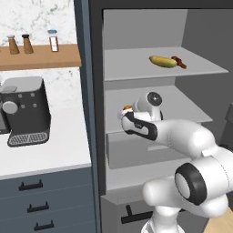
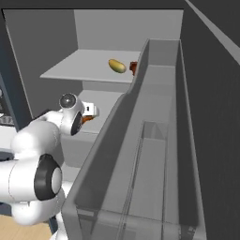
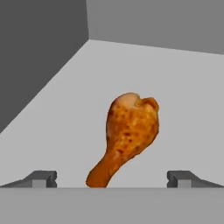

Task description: Place one cucumber and one chicken drumstick in each tupperware on the nearby counter, to pack two identical lunches.

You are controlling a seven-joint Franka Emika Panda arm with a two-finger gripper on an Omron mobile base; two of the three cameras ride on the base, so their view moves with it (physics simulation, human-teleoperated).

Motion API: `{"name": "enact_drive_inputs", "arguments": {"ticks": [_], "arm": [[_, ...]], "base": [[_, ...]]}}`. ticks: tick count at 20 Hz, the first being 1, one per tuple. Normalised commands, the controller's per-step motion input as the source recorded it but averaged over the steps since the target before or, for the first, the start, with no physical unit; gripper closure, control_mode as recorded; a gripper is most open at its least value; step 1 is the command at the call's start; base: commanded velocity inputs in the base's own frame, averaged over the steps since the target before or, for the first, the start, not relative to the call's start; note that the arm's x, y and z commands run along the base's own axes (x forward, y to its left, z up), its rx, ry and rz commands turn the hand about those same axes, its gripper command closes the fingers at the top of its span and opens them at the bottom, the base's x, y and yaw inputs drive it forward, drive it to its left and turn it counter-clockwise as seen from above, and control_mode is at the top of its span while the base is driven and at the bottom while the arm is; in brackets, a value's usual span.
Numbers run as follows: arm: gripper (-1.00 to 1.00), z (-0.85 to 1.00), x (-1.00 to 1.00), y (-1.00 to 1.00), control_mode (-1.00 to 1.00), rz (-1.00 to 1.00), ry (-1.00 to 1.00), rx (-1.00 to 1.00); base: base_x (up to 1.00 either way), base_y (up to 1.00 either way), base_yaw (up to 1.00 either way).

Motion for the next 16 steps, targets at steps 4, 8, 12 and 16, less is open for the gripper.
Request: {"name": "enact_drive_inputs", "arguments": {"ticks": [4, 8, 12, 16], "arm": [[-1.00, -0.26, 0.26, 0.00, -1.00, 0.00, 0.00, 0.00], [-1.00, -0.33, 0.14, 0.00, -1.00, 0.00, 0.00, 0.00], [-1.00, -0.40, 0.07, 0.00, -1.00, 0.00, 0.00, 0.00], [-1.00, -0.44, 0.10, 0.00, -1.00, -0.02, -0.01, 0.00]], "base": [[0.00, 0.00, 0.00], [0.00, 0.00, 0.00], [0.00, 0.00, 0.00], [0.00, 0.00, 0.00]]}}
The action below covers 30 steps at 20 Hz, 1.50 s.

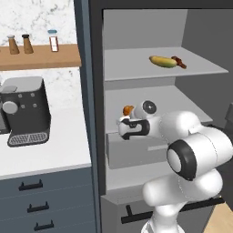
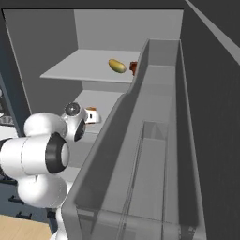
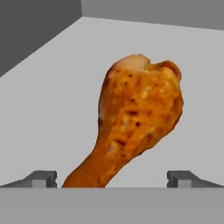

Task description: Place one cucumber and one chicken drumstick in each tupperware on the nearby counter, to pack two identical lunches.

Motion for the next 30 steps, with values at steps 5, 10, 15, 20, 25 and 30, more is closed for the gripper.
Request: {"name": "enact_drive_inputs", "arguments": {"ticks": [5, 10, 15, 20, 25, 30], "arm": [[1.00, -0.29, 0.38, 0.00, -1.00, -0.10, -0.04, 0.00], [1.00, -0.04, 0.67, -0.03, -1.00, -0.17, -0.04, 0.00], [1.00, -0.29, -0.01, -0.05, -1.00, -0.10, 0.03, 0.00], [1.00, 0.52, -0.46, -0.44, -1.00, 0.02, -0.21, 0.02], [1.00, 0.94, -0.51, -0.34, -1.00, 0.02, -0.05, 0.02], [1.00, 1.00, -0.42, -0.29, -1.00, 0.07, 0.12, 0.01]], "base": [[0.00, 0.00, 0.00], [0.00, 0.00, 0.00], [0.00, 0.00, 0.00], [0.00, 0.00, 0.00], [0.00, 0.00, 0.00], [0.00, 0.00, 0.00]]}}
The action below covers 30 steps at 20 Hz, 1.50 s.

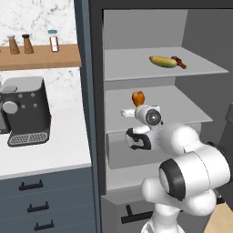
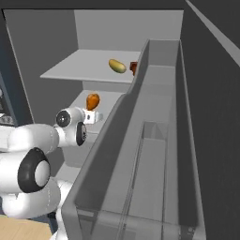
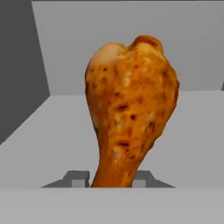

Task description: Place one cucumber and one chicken drumstick in each tupperware on the nearby counter, to pack two identical lunches.

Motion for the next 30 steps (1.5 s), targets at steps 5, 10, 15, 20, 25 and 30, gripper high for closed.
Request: {"name": "enact_drive_inputs", "arguments": {"ticks": [5, 10, 15, 20, 25, 30], "arm": [[1.00, 1.00, -0.37, -0.12, -1.00, 0.01, 0.36, 0.01], [1.00, 0.66, -0.60, -0.05, -1.00, 0.00, 0.40, 0.00], [1.00, 0.41, -0.73, -0.04, -1.00, 0.00, 0.48, 0.00], [1.00, -0.19, -0.52, -0.01, -1.00, 0.01, 0.13, -0.01], [1.00, -0.12, -0.77, -0.01, -1.00, 0.00, 0.03, 0.00], [1.00, -0.03, -0.35, 0.00, 1.00, 0.00, 0.02, 0.00]], "base": [[0.00, 0.00, 0.00], [0.00, 0.00, 0.00], [0.00, 0.00, 0.00], [0.00, 0.00, 0.00], [0.00, 0.00, 0.00], [-0.60, 0.00, 0.00]]}}
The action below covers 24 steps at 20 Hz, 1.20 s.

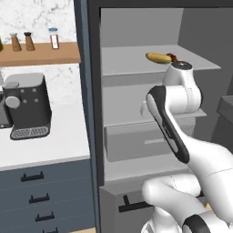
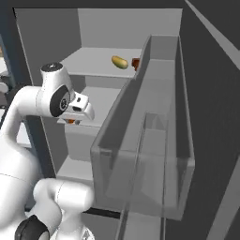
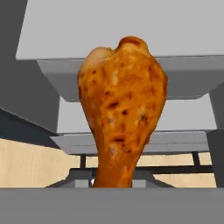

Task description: Place one cucumber and one chicken drumstick in each tupperware on the nearby counter, to pack two identical lunches.

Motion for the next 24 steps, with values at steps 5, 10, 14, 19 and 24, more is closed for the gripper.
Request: {"name": "enact_drive_inputs", "arguments": {"ticks": [5, 10, 14, 19, 24], "arm": [[1.00, 0.00, 0.00, 0.00, 1.00, 0.00, 0.00, 0.00], [1.00, 0.00, 0.00, 0.00, 1.00, 0.00, 0.00, 0.00], [1.00, 0.00, 0.00, 0.00, 1.00, 0.00, 0.00, 0.00], [1.00, 0.00, 0.00, 0.00, 1.00, 0.00, 0.00, 0.00], [1.00, 0.00, 0.00, 0.00, 1.00, 0.00, 0.00, 0.00]], "base": [[-0.90, 0.36, -0.05], [-0.47, 0.96, -0.14], [-0.16, 1.00, -0.16], [-0.06, 1.00, -0.12], [-0.01, 1.00, -0.04]]}}
